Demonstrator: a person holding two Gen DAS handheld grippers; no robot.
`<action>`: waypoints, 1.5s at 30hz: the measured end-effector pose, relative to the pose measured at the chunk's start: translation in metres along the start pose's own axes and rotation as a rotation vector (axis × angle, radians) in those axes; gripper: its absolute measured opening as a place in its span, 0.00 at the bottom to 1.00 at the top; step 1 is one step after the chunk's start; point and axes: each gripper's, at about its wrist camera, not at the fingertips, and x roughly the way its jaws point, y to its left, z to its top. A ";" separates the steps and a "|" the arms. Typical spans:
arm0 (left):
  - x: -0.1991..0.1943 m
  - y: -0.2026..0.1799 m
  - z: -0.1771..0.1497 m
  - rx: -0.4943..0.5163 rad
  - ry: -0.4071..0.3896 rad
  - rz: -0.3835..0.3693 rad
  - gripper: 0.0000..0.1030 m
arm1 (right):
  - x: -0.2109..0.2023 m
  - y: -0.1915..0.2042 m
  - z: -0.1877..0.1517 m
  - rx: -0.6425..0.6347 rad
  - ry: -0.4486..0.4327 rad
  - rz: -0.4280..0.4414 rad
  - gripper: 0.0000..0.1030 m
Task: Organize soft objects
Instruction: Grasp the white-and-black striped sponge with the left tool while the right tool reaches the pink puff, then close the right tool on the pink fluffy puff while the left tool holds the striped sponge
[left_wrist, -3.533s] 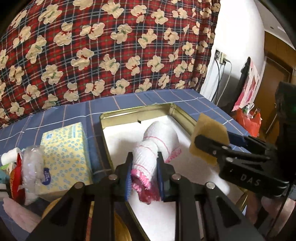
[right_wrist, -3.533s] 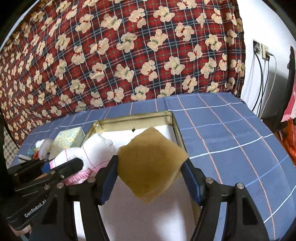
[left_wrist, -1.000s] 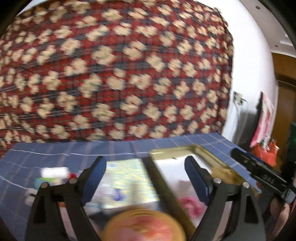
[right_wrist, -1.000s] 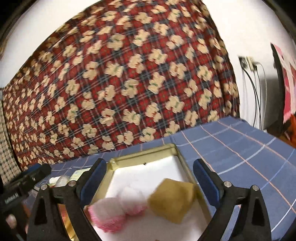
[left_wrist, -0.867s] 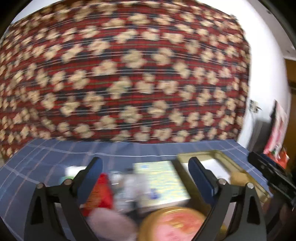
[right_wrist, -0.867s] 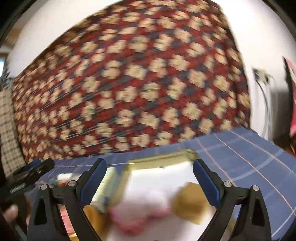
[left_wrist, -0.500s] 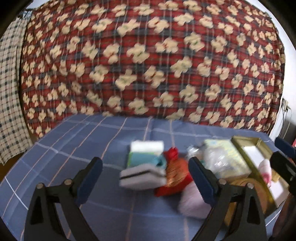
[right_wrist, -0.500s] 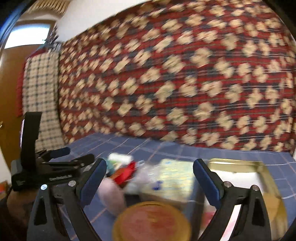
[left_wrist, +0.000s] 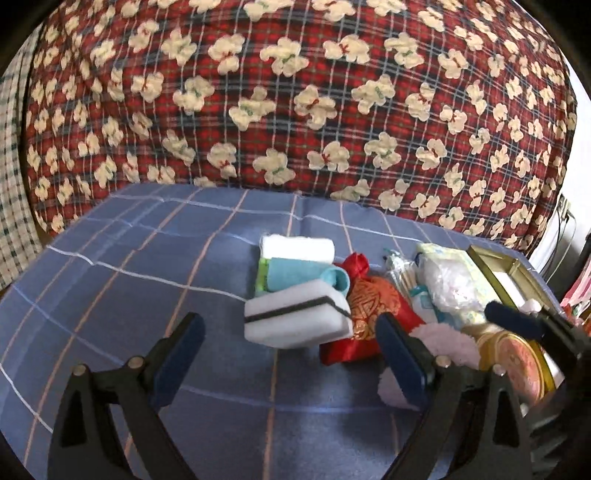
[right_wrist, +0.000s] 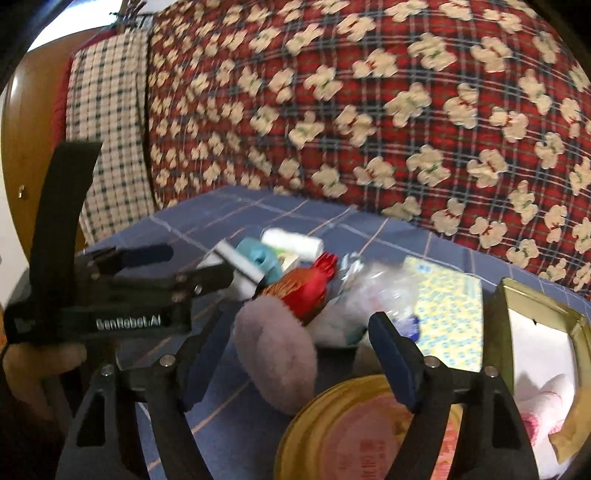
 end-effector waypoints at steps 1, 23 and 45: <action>0.002 0.002 0.001 -0.013 0.009 0.000 0.92 | 0.004 0.002 -0.001 -0.013 0.018 0.000 0.70; 0.013 0.005 0.004 -0.060 0.052 -0.103 0.54 | 0.017 0.011 -0.006 -0.032 0.063 0.048 0.24; -0.011 -0.007 0.003 0.018 -0.079 -0.035 0.54 | -0.003 0.007 -0.007 -0.009 -0.052 0.042 0.23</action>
